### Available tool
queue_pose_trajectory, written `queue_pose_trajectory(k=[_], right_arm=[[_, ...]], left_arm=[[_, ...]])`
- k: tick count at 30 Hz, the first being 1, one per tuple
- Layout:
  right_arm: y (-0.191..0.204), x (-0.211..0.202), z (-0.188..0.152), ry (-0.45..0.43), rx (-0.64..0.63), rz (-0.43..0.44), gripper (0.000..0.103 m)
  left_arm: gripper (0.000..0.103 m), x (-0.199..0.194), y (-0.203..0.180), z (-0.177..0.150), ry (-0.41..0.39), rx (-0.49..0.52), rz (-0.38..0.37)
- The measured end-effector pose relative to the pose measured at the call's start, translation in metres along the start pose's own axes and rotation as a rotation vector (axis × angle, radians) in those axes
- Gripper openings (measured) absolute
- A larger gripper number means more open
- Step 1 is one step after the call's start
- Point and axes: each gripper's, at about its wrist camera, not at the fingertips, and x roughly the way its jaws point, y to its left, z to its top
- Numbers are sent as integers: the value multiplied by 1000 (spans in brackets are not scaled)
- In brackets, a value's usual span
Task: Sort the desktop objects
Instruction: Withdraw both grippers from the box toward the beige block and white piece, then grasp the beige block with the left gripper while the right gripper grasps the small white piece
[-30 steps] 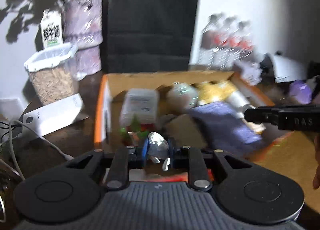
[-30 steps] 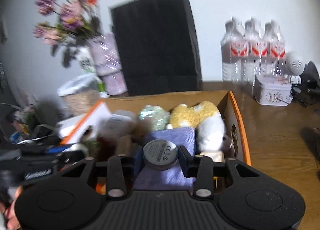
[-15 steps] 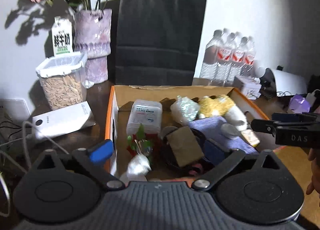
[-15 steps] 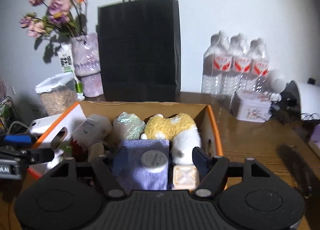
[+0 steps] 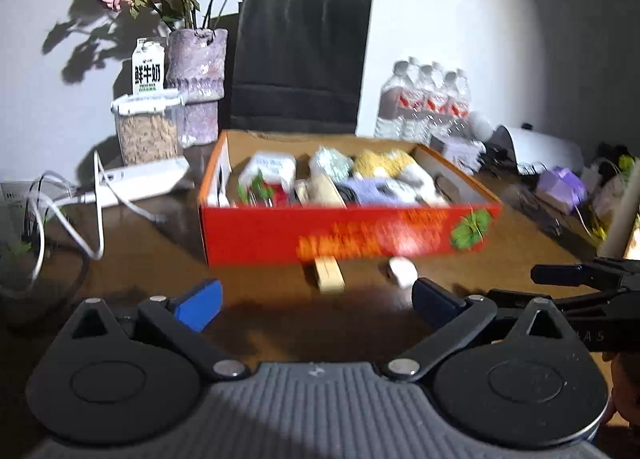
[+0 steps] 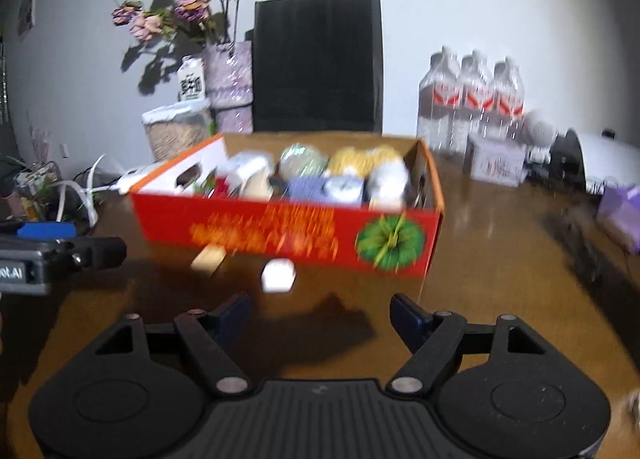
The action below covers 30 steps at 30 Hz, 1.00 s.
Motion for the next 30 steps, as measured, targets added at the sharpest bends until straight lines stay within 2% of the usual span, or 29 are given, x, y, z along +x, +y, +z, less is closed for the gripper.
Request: queue_pose_trajectory(k=[4, 8, 12, 20, 22, 23, 24, 26, 29, 30], right_arm=[[6, -15, -28, 8, 0, 16, 81], [16, -29, -47, -10, -45, 23, 85], [22, -33, -57, -23, -72, 29, 91], [18, -31, -56, -16, -41, 5, 91], [15, -28, -52, -13, -38, 9, 89], [14, -23, -45, 4, -39, 20, 82], [13, -18, -39, 15, -35, 30, 71], [8, -3, -19, 19, -22, 80, 63], [6, 28, 6, 39, -10, 104, 62], [7, 39, 13, 46, -11, 102, 60]], left_arm=[[103, -6, -9, -32, 32, 7, 8], [103, -7, -12, -49, 69, 26, 27], [103, -9, -11, -54, 74, 16, 33], [103, -4, -8, -52, 66, 15, 45], [103, 4, -9, -43, 72, 41, 54], [103, 10, -9, -38, 68, 55, 56], [103, 16, -8, -33, 61, 67, 52], [101, 31, -7, -22, 53, 77, 50], [86, 57, 1, -4, 57, 41, 19], [77, 65, 2, 1, 65, 31, 7]])
